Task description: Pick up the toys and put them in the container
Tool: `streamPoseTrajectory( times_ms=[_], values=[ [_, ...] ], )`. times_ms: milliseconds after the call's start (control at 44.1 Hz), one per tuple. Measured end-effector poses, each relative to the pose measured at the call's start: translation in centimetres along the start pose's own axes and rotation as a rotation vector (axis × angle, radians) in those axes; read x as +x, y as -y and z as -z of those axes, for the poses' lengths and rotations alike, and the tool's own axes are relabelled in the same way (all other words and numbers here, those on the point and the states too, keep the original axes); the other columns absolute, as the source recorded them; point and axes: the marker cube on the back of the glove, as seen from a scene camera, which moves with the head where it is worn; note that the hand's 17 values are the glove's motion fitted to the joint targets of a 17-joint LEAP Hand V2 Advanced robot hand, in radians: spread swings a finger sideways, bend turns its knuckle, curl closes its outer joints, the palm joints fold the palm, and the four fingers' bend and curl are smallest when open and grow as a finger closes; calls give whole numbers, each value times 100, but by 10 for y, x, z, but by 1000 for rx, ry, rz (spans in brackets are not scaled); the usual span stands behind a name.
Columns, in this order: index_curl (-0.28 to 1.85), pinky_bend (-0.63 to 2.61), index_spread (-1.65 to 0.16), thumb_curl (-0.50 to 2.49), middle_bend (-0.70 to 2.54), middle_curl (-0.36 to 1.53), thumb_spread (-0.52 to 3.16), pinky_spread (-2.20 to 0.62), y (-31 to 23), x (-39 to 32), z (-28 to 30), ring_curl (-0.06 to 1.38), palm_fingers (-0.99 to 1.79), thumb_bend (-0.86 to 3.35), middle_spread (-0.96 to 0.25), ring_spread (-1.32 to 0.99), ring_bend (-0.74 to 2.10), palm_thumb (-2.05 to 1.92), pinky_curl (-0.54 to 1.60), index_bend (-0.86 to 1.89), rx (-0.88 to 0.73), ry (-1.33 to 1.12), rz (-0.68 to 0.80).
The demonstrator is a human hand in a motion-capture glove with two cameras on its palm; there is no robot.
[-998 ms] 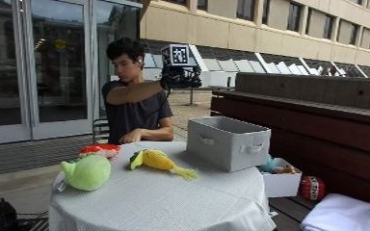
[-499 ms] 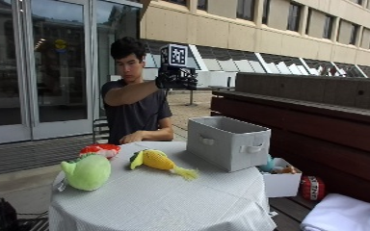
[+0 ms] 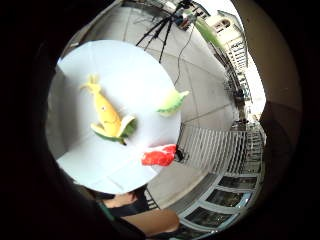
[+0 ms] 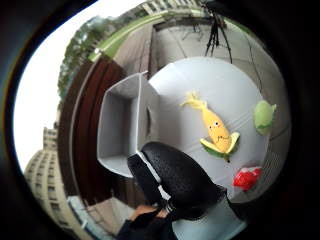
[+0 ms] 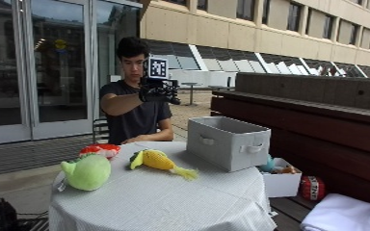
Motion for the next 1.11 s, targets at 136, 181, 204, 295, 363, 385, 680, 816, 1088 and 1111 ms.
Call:
streamPoseTrajectory(
  times_ms=[136,181,204,295,363,385,680,816,1088,1111],
  values=[
    [28,49,-25,10,19,32,105,-3,-5,9,-37,20,-9,-8,-9,-25,18,-10,32,13,-19,-8,-52],
    [27,49,-25,10,20,32,104,-2,-8,9,-51,20,-9,-8,-9,-25,18,-10,32,13,-48,-1,-129],
    [27,48,-25,11,20,33,104,-2,-8,11,-58,21,-9,-8,-9,-25,19,-10,32,13,-60,6,-143],
    [27,48,-25,12,20,34,102,-2,-8,22,-84,21,-9,-8,-8,-24,18,-11,32,13,-51,30,-42],
    [27,48,-25,12,19,34,101,-1,-14,24,-106,21,-10,-8,-8,-24,18,-11,33,13,-71,39,-49],
    [27,48,-25,12,20,34,101,-1,-14,26,-114,22,-10,-8,-8,-23,18,-10,33,13,-86,42,-44],
    [25,46,-25,16,25,38,101,0,-21,27,-193,23,-6,-5,-7,-21,19,-5,33,11,-240,102,-85],
    [23,58,-25,19,26,39,105,2,-21,29,-217,25,-3,-2,-7,-17,22,0,36,7,-255,76,-87],
    [8,95,-28,38,53,48,126,-16,-29,20,-221,36,72,40,-9,-24,74,70,40,3,-224,136,-180],
    [6,91,-28,41,59,49,121,-19,-28,20,-219,38,81,44,-9,-25,82,77,39,2,-209,116,-181]
  ],
)
